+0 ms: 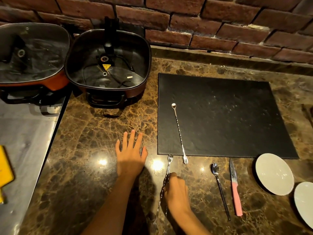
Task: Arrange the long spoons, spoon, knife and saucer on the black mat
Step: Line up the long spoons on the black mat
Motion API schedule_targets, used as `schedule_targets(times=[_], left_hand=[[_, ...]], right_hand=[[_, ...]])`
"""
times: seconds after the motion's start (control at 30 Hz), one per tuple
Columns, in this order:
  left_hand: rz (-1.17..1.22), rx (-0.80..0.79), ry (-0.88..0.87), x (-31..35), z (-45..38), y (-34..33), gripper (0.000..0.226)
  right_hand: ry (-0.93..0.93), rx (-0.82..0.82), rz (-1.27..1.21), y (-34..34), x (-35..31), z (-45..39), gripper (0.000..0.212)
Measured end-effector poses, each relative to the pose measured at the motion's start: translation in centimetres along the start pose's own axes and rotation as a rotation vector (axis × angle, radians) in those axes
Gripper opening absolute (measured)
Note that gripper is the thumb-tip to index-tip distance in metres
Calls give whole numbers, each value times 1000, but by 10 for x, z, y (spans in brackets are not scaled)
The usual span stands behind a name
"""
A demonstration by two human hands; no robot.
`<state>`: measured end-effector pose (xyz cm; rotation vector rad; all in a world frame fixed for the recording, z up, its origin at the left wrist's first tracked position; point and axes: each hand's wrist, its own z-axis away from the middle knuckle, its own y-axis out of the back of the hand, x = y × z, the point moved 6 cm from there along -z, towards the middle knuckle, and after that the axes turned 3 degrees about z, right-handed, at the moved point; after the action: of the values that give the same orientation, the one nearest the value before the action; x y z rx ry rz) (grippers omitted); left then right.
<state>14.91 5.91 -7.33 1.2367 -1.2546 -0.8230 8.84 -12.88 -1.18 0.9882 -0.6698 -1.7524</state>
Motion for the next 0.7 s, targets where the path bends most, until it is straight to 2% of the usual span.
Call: schedule_targets(times=[0.37,0.7], left_hand=[[18,47,-9,-2,3,-4,56],[8,57,-5,-1,3,-2,55]], right_hand=[[39,33,-58,22,23,1,8],[98,82,-114,38,21,-9,14]])
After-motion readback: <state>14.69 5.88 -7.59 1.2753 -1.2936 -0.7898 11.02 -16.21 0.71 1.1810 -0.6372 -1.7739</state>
